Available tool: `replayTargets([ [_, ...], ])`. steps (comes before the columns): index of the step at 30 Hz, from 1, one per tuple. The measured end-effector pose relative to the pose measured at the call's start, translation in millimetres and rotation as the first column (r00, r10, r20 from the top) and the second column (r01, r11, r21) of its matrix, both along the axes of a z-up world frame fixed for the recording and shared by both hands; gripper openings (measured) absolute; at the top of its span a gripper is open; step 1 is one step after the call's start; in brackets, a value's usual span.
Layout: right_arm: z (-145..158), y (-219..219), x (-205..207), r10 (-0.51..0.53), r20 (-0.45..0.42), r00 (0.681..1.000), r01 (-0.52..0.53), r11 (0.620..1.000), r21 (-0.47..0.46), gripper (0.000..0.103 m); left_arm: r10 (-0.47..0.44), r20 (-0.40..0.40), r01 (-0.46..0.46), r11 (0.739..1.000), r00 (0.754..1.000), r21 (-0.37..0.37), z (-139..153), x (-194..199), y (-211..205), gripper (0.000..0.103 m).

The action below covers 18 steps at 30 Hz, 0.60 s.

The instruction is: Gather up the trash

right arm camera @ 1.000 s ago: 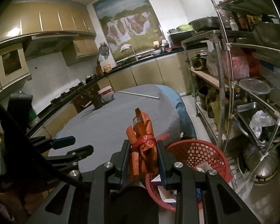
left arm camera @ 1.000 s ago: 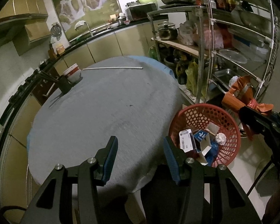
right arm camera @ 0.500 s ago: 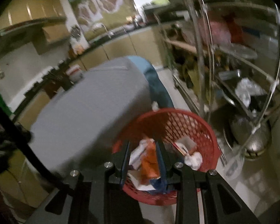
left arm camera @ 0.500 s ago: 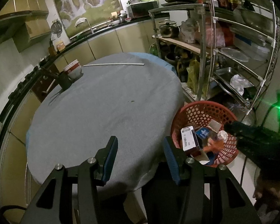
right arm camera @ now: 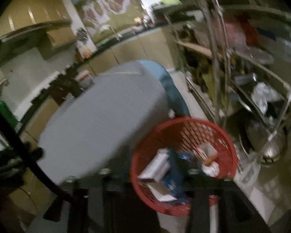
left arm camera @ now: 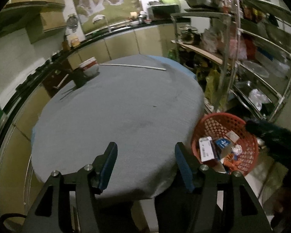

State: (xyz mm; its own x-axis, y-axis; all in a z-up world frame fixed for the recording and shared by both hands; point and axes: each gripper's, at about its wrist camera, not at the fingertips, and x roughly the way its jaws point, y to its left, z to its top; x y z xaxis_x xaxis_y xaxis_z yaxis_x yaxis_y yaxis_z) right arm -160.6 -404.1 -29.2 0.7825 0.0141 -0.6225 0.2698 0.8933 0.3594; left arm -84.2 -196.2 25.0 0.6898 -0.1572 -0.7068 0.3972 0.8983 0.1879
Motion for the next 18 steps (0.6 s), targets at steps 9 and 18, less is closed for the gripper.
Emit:
replayTargets([
  [9, 80, 74, -1, 0.136, 0.201, 0.970, -0.108, 0.984, -0.142, 0.070, 0.151, 0.059, -0.149, 0.988, 0.987, -0.045, 21, 6, 58, 0.064],
  [18, 92, 142, 18, 0.229, 0.170, 0.958, -0.199, 0.964, -0.178, 0.070, 0.300, 0.148, -0.292, 0.953, 0.942, -0.076, 36, 4, 111, 0.065],
])
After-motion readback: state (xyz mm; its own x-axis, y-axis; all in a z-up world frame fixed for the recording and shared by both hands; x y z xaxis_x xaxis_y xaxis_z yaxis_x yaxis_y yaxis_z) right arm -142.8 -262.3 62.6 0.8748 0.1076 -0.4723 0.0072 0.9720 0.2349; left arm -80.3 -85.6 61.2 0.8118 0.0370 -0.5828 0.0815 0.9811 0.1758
